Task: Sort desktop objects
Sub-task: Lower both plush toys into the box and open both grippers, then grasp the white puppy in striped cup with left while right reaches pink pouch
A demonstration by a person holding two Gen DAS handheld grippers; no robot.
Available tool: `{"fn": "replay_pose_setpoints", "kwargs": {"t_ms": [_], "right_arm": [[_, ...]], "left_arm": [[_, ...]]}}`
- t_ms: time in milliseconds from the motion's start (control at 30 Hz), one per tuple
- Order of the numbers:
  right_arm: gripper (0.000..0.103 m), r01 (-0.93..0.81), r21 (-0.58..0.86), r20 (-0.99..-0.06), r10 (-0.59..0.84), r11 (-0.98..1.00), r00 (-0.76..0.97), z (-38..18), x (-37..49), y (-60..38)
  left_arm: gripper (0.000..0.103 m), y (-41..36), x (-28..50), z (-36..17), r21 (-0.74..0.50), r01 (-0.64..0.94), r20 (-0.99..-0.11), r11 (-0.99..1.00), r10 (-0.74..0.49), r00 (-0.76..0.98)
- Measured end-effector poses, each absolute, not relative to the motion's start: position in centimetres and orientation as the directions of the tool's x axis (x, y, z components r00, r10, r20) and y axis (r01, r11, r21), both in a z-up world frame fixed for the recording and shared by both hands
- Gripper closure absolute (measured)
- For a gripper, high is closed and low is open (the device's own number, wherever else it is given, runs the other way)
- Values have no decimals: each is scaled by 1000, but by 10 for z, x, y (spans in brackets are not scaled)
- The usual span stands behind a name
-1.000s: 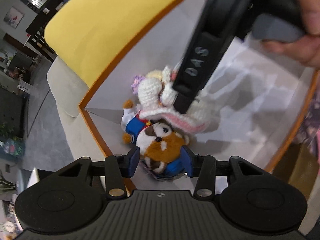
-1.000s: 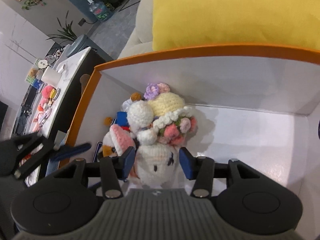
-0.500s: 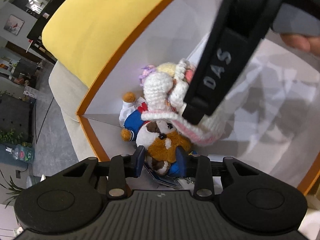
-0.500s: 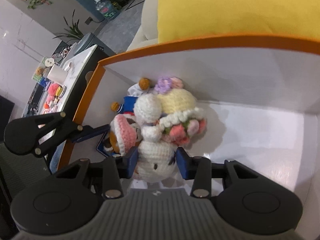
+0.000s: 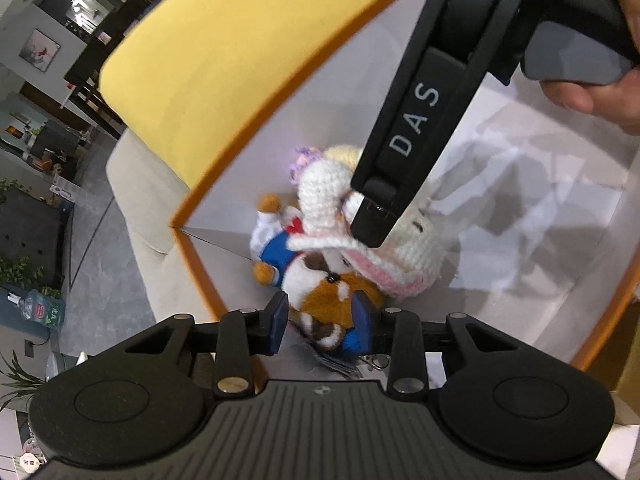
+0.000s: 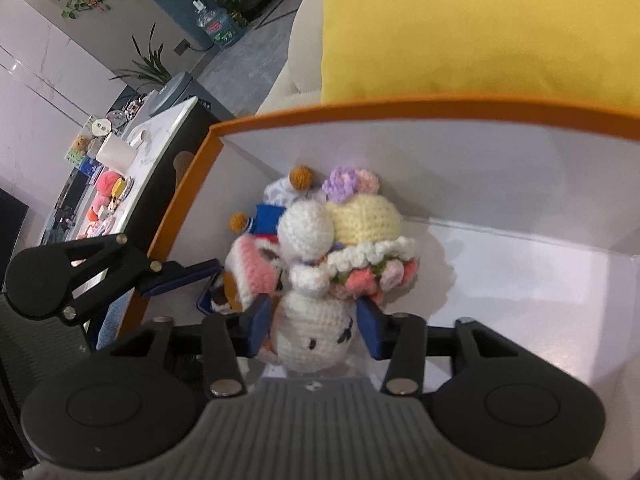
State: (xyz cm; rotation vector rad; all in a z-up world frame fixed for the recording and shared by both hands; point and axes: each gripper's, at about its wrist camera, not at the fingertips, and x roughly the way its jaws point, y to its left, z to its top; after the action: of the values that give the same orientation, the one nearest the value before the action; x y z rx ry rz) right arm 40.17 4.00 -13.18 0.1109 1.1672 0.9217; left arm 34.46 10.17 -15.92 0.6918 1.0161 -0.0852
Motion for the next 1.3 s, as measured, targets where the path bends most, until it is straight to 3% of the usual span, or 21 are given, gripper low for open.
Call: {"fn": "replay_pose_setpoints", "kwargs": {"t_ms": [133,200,533,900,1300], "right_arm": [[50,-573,506,-724,679,644,124,-112,393,30],[51,-600,479,-715,681,641,157,-97,381,23],[55,-632,426,-676,692,648,253,-57,284,-37],[55,-523,415,-726,617,745,303,-86,189,-103],[55,-488,335,-780,528,806,337,-91,172,-131]], "left_arm": [[60,104,328,-125,444,331,-792,833,192,580],[52,102,315,-105,425,300,-773,854,171,610],[50,113,210,-46,167,50,-781,985,102,616],[47,120,105,-111,-92,-290,-882,953,57,467],[45,130,88,-171,-208,-504,-885,839,58,461]]}}
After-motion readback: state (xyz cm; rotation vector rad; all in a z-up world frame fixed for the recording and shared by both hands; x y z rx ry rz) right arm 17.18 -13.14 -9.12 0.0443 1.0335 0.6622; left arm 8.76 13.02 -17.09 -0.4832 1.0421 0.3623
